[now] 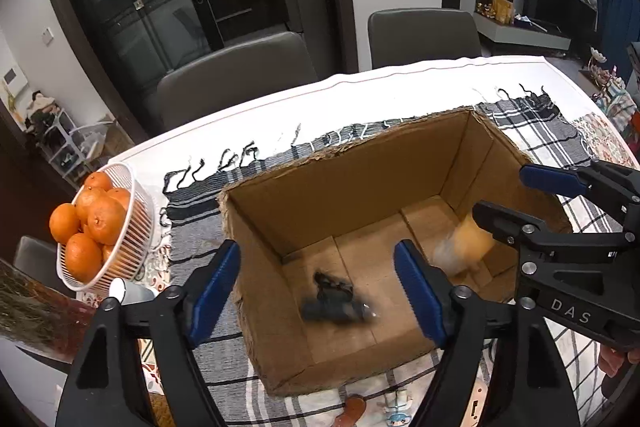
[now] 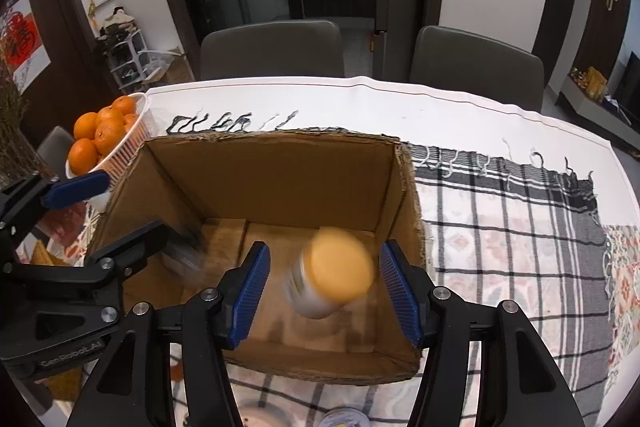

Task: Organize rigid objects
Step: 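Lower the black device into the box while the right tool releases the jar inside, then withdraw both open tools from the box back over the remaining objects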

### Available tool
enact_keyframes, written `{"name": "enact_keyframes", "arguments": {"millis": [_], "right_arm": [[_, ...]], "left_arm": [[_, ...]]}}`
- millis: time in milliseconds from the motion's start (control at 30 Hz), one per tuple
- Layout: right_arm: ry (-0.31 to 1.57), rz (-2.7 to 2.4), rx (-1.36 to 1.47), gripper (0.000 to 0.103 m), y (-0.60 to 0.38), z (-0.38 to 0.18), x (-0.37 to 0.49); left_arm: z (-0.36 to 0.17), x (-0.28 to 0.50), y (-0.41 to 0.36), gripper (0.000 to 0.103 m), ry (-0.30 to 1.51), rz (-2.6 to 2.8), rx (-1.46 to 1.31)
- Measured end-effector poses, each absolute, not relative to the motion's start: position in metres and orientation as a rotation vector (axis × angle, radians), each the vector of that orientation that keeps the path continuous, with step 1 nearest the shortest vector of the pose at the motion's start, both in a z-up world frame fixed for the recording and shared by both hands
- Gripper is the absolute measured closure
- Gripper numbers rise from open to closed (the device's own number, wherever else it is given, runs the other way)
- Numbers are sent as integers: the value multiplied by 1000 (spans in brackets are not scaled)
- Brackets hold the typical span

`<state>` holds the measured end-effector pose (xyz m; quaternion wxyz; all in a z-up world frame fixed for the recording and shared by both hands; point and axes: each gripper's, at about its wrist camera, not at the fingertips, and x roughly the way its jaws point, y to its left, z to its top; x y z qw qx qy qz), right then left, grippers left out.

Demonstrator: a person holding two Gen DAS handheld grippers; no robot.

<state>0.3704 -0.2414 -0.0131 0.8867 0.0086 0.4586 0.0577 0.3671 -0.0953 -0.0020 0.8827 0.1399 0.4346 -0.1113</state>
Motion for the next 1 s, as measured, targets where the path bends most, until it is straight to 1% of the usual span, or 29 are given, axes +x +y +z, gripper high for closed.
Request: {"name": "enact_keyframes", "arguments": {"millis": [400,500,667,900,1000], "right_arm": [[906,74,26,44,-243,7,346],[880,68,26,43,-240,17,334],[849,68,19,35,-235,29,316],[851,80,16,33,-223,37,294],[852,87,11,29,-217,38,285]], "left_arm": [[21,335,-80,23,824,-161,238],[30,323,-76,22,805,-149,227],[39,302,-66,20,792,-91,227],[45,272,-48,19,788,-70,201],[43,261,-41,18,801,-57,194]]}}
